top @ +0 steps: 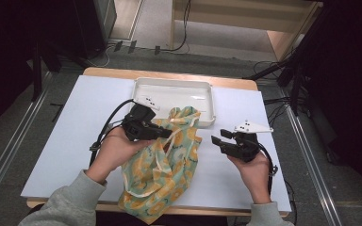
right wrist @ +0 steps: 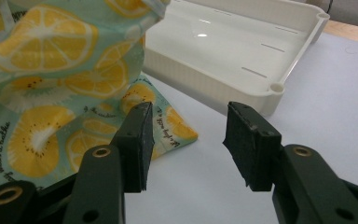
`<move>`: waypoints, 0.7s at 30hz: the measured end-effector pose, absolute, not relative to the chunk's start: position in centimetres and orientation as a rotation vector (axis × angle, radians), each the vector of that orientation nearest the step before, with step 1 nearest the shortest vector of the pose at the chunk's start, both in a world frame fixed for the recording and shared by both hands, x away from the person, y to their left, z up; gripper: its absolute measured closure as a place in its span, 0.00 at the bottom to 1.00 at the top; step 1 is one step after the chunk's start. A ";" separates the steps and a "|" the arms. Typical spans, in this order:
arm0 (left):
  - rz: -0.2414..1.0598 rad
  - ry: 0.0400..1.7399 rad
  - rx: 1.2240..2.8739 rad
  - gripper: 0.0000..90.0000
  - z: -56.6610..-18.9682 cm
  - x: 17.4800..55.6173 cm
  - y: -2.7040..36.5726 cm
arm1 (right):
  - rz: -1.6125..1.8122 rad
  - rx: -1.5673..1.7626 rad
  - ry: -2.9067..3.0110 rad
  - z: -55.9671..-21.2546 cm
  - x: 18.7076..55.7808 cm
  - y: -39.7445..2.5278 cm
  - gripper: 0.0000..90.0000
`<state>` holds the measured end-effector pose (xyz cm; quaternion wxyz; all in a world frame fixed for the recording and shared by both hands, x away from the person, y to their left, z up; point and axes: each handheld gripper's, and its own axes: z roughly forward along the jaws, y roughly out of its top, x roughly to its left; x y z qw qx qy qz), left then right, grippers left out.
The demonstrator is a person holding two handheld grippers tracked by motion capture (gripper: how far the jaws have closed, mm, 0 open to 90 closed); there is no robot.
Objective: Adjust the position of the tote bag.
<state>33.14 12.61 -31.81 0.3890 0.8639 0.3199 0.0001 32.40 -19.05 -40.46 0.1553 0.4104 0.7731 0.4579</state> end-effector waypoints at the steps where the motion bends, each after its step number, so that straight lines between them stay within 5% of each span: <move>1: 0.003 0.810 2.184 0.99 -31.9 33.0 12.4 | 1.309 1.179 2.214 -40.5 32.4 -19.1 0.59; 21: -0.007 0.807 2.215 0.99 -35.8 31.8 8.9 | 1.294 1.179 2.226 -40.7 32.1 -18.9 0.61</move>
